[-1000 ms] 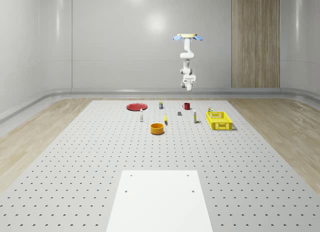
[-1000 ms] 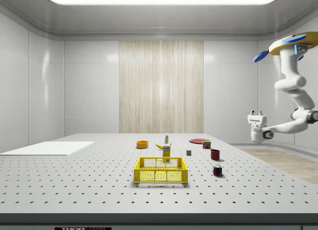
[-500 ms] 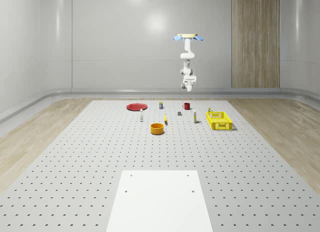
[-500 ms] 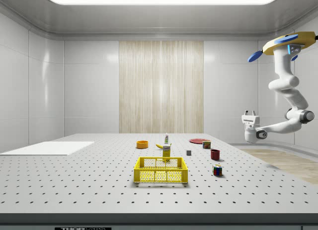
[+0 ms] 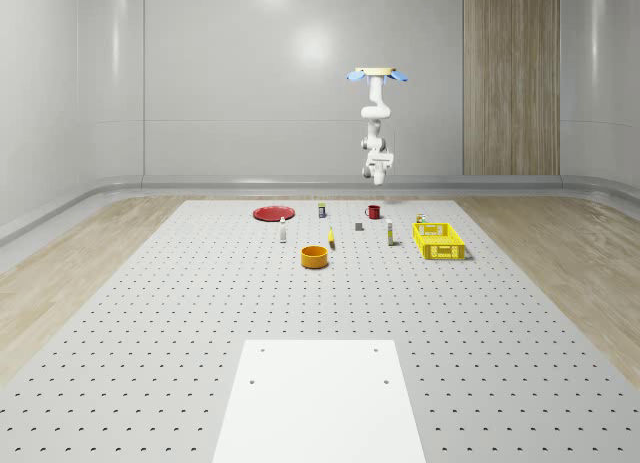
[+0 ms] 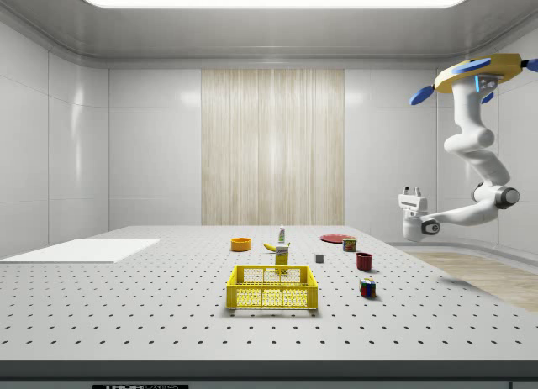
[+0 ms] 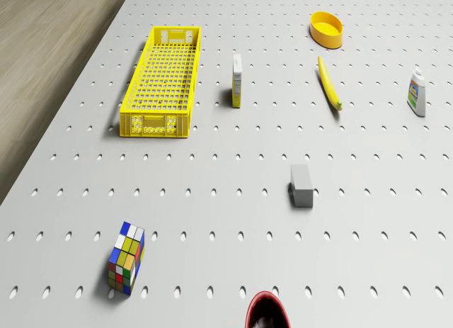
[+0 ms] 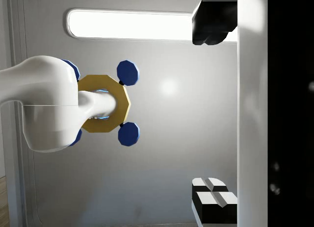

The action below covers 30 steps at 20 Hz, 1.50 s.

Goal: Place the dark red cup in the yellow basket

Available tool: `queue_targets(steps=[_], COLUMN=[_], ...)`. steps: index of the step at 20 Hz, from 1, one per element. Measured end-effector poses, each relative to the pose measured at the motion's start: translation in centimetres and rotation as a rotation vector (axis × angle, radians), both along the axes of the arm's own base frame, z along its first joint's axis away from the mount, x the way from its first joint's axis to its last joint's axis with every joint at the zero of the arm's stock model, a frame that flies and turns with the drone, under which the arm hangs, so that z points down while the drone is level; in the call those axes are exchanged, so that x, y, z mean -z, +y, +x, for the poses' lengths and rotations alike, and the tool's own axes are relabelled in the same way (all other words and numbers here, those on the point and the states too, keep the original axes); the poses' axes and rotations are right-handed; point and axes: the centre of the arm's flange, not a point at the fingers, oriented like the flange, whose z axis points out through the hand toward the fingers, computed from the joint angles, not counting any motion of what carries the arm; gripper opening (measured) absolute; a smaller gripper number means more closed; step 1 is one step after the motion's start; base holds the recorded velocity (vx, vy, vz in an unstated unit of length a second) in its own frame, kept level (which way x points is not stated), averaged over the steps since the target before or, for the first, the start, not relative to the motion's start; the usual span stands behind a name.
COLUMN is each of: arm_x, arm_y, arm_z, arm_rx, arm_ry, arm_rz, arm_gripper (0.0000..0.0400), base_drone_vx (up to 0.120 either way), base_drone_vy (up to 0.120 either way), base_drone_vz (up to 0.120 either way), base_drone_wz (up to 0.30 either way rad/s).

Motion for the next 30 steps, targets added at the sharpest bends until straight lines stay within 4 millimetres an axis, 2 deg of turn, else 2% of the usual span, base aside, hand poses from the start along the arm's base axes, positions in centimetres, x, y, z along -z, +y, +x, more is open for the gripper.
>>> queue_targets(steps=[4, 8, 13, 16, 18, 20, 22, 25, 27, 30], arm_x=[0.1, 0.3, 1.6, 4.0, 6.6, 10.0, 13.3, 17.0, 18.4, 19.4], arm_y=[0.6, 1.8, 4.8, 7.3, 8.7, 9.2, 8.6, 6.3, 4.6, 2.5], arm_z=[0.0, 0.0, 0.0, 0.0, 0.1, 0.2, 0.3, 0.5, 0.5, 0.5], arm_rx=[0.002, 0.005, 0.014, 0.024, 0.033, 0.044, 0.055, 0.069, 0.075, 0.079], arm_ry=[-0.003, -0.006, -0.009, -0.009, -0.009, -0.007, -0.006, -0.002, -0.001, 0.001], arm_rz=[-0.064, -0.189, -0.515, -0.859, -1.159, -1.499, -1.843, -2.287, -2.51, -2.74], arm_gripper=[0.04, 0.04, 0.04, 0.04, 0.04, 0.04, 0.04, 0.04, 0.04, 0.04], base_drone_vx=[0.11, 0.0, 0.0, 0.0, 0.0, 0.0, 0.0, 0.0, 0.0, 0.0], base_drone_vy=[0.0, 0.0, 0.0, 0.0, 0.0, 0.0, 0.0, 0.0, 0.0, 0.0], base_drone_vz=[0.0, 0.0, 0.0, 0.0, 0.0, 0.0, 0.0, 0.0, 0.0, -0.04], base_drone_wz=[0.0, 0.0, 0.0, 0.0, 0.0, 0.0, 0.0, 0.0, 0.0, 0.0])
